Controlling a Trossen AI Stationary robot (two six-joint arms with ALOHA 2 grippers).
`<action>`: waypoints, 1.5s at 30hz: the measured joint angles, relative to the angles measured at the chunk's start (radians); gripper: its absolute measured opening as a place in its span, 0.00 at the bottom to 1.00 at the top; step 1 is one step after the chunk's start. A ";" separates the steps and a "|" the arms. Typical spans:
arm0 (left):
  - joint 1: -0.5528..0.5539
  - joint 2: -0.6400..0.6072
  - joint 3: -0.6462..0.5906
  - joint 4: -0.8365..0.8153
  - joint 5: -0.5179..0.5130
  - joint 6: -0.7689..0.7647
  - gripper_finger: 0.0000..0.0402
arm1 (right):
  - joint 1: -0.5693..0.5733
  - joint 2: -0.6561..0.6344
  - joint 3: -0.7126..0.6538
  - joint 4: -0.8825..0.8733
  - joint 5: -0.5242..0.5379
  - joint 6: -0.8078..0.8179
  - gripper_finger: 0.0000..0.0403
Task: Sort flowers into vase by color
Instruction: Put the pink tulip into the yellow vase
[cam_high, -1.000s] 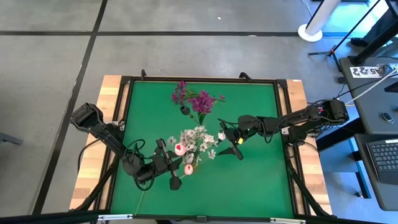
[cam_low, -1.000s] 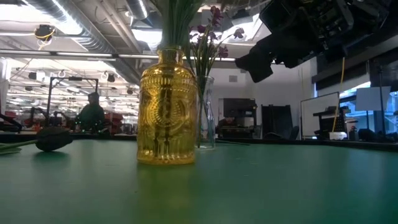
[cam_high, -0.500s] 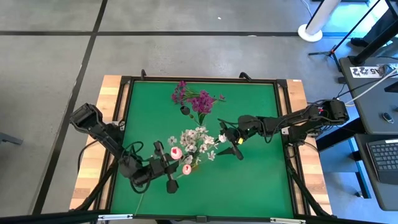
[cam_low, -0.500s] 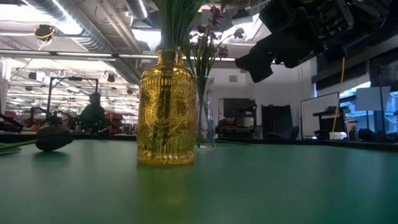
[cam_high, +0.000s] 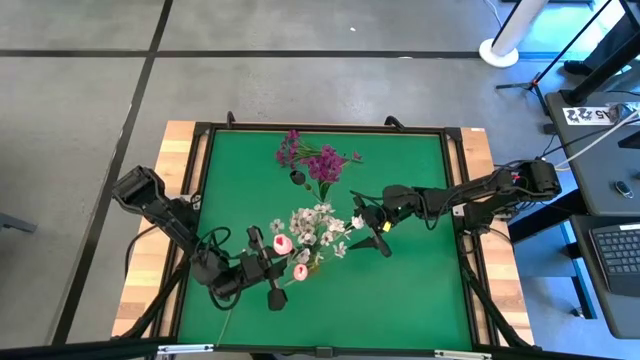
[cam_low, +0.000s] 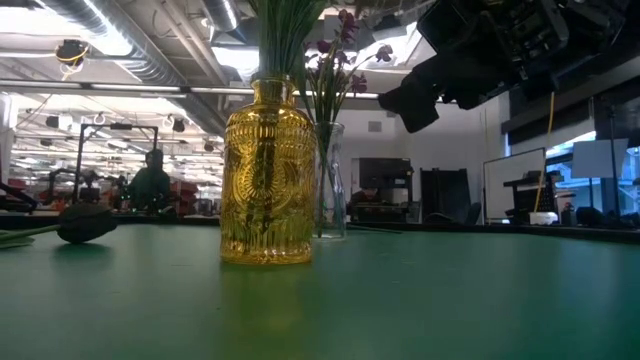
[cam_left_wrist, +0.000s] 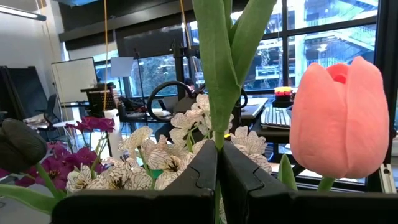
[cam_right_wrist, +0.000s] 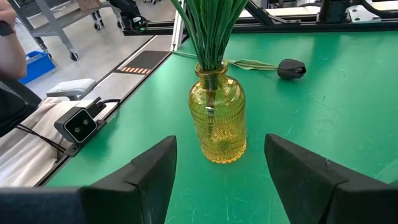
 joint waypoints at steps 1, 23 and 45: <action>0.000 0.000 0.000 0.000 0.000 0.000 0.00 | 0.000 0.000 0.000 0.000 0.000 0.000 0.60; 0.000 0.000 0.000 -0.001 0.009 -0.038 0.00 | 0.000 0.000 0.000 0.000 0.001 0.008 0.60; 0.007 0.000 0.001 -0.016 0.036 -0.039 0.00 | 0.062 0.048 0.001 0.090 0.089 -0.002 0.60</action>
